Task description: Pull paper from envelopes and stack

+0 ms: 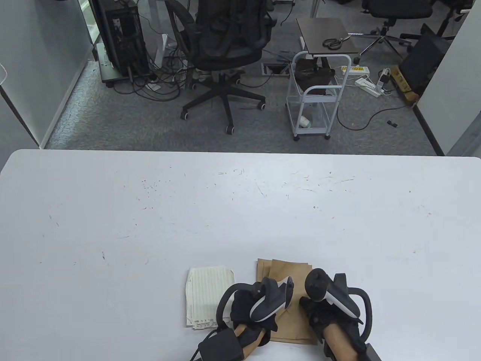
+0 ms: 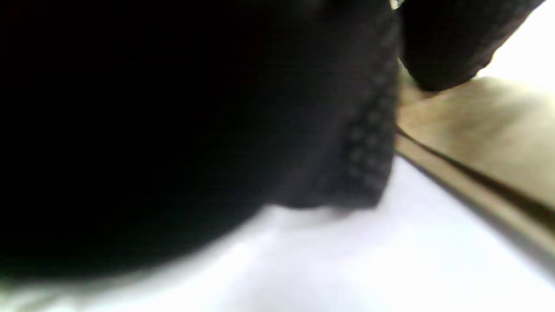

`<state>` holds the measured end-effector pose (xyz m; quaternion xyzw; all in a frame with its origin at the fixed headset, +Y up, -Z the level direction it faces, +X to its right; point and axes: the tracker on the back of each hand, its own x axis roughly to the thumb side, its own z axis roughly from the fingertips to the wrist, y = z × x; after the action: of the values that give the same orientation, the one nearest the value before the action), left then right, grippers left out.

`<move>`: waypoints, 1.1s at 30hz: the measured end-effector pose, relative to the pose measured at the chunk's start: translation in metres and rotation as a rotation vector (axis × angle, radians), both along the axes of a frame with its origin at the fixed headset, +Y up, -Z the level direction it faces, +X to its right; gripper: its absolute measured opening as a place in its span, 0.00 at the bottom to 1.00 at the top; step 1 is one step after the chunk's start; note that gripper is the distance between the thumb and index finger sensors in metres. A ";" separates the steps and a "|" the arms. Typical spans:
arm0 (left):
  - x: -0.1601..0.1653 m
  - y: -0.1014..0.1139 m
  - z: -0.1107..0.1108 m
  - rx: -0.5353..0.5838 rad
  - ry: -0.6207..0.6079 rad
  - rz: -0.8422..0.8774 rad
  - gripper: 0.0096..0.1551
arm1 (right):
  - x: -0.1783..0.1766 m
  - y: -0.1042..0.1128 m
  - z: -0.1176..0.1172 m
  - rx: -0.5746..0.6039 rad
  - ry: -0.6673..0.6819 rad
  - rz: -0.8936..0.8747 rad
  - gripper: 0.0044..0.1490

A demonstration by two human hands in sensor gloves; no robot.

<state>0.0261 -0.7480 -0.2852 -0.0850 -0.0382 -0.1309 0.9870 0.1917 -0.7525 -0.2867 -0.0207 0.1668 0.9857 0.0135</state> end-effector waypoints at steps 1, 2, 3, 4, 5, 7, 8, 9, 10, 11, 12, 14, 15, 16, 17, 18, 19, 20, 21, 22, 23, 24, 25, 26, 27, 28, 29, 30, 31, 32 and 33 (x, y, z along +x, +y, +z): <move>0.000 0.000 -0.001 -0.006 0.004 -0.015 0.32 | 0.000 0.000 0.000 0.013 -0.004 0.005 0.29; 0.001 0.001 -0.001 -0.021 0.000 -0.013 0.31 | 0.001 0.000 0.000 0.017 -0.002 0.001 0.30; 0.001 0.001 0.000 -0.017 -0.001 -0.010 0.31 | 0.001 0.000 0.000 0.022 -0.005 -0.003 0.30; 0.001 0.001 0.001 -0.012 -0.005 -0.011 0.31 | 0.002 -0.001 0.000 0.024 -0.007 -0.004 0.30; 0.001 0.001 0.002 -0.004 -0.008 -0.015 0.31 | 0.002 -0.001 0.000 0.028 -0.009 -0.006 0.30; 0.000 0.003 0.004 0.043 -0.027 -0.013 0.32 | 0.008 0.003 0.000 0.007 -0.023 -0.034 0.32; -0.002 0.007 0.007 0.079 -0.036 -0.008 0.33 | 0.014 0.009 0.002 -0.019 -0.035 -0.080 0.33; -0.004 0.019 0.014 0.147 -0.054 0.011 0.34 | 0.021 0.018 0.006 -0.018 -0.047 -0.150 0.33; -0.009 0.038 0.025 0.267 -0.096 0.055 0.34 | 0.031 0.033 0.013 0.055 -0.045 -0.257 0.33; -0.020 0.062 0.039 0.386 -0.135 0.108 0.34 | 0.044 0.049 0.019 0.163 -0.040 -0.349 0.34; -0.036 0.086 0.051 0.469 -0.154 0.151 0.34 | 0.056 0.062 0.023 0.245 -0.033 -0.420 0.36; -0.076 0.119 0.065 0.598 -0.137 0.207 0.35 | 0.077 0.077 0.025 0.395 -0.059 -0.469 0.39; -0.085 0.124 0.067 0.606 -0.137 0.214 0.35 | 0.083 0.079 0.025 0.420 -0.072 -0.467 0.41; -0.118 0.136 0.070 0.627 -0.086 0.230 0.35 | 0.099 0.081 0.021 0.472 -0.073 -0.490 0.43; -0.145 0.139 0.071 0.652 -0.024 0.271 0.36 | 0.111 0.079 0.017 0.503 -0.089 -0.535 0.45; -0.171 0.138 0.068 0.673 0.004 0.340 0.37 | 0.124 0.073 0.012 0.509 -0.106 -0.588 0.47; -0.190 0.134 0.065 0.673 0.030 0.391 0.38 | 0.131 0.069 0.008 0.489 -0.095 -0.622 0.47; -0.215 0.123 0.059 0.661 0.072 0.462 0.39 | 0.140 0.060 0.006 0.471 -0.114 -0.641 0.48; -0.231 0.113 0.054 0.645 0.068 0.500 0.40 | 0.144 0.054 0.005 0.486 -0.109 -0.641 0.48; -0.242 0.102 0.051 0.643 0.023 0.515 0.39 | 0.147 0.046 0.004 0.496 -0.079 -0.637 0.48; -0.249 0.093 0.051 0.648 0.014 0.499 0.39 | 0.148 0.044 0.005 0.491 -0.056 -0.641 0.48; -0.255 0.080 0.050 0.650 0.016 0.436 0.39 | 0.144 0.042 0.005 0.461 -0.008 -0.638 0.49; -0.261 0.068 0.047 0.614 0.032 0.357 0.40 | 0.140 0.041 0.006 0.447 0.005 -0.593 0.48; -0.264 0.061 0.044 0.584 0.075 0.299 0.43 | 0.138 0.040 0.007 0.447 -0.001 -0.547 0.49; -0.271 0.051 0.038 0.524 0.120 0.228 0.47 | 0.135 0.037 0.007 0.433 -0.004 -0.479 0.50; -0.275 0.045 0.033 0.489 0.148 0.210 0.49 | 0.134 0.035 0.006 0.417 -0.005 -0.461 0.51; -0.281 0.038 0.026 0.436 0.183 0.214 0.52 | 0.130 0.029 0.005 0.392 0.002 -0.448 0.52; -0.287 0.030 0.020 0.377 0.214 0.249 0.53 | 0.128 0.023 0.003 0.374 0.004 -0.426 0.53; -0.290 0.025 0.017 0.347 0.230 0.285 0.54 | 0.127 0.020 0.002 0.361 -0.004 -0.405 0.54; -0.294 0.018 0.014 0.309 0.259 0.332 0.55 | 0.127 0.015 0.000 0.336 -0.014 -0.387 0.54; -0.295 0.014 0.014 0.288 0.268 0.349 0.55 | 0.127 0.013 -0.001 0.320 -0.016 -0.387 0.54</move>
<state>-0.2688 -0.7338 -0.2713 0.0477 0.0977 0.0495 0.9928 0.3189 -0.7397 -0.2881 0.0061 0.0093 0.9784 0.2064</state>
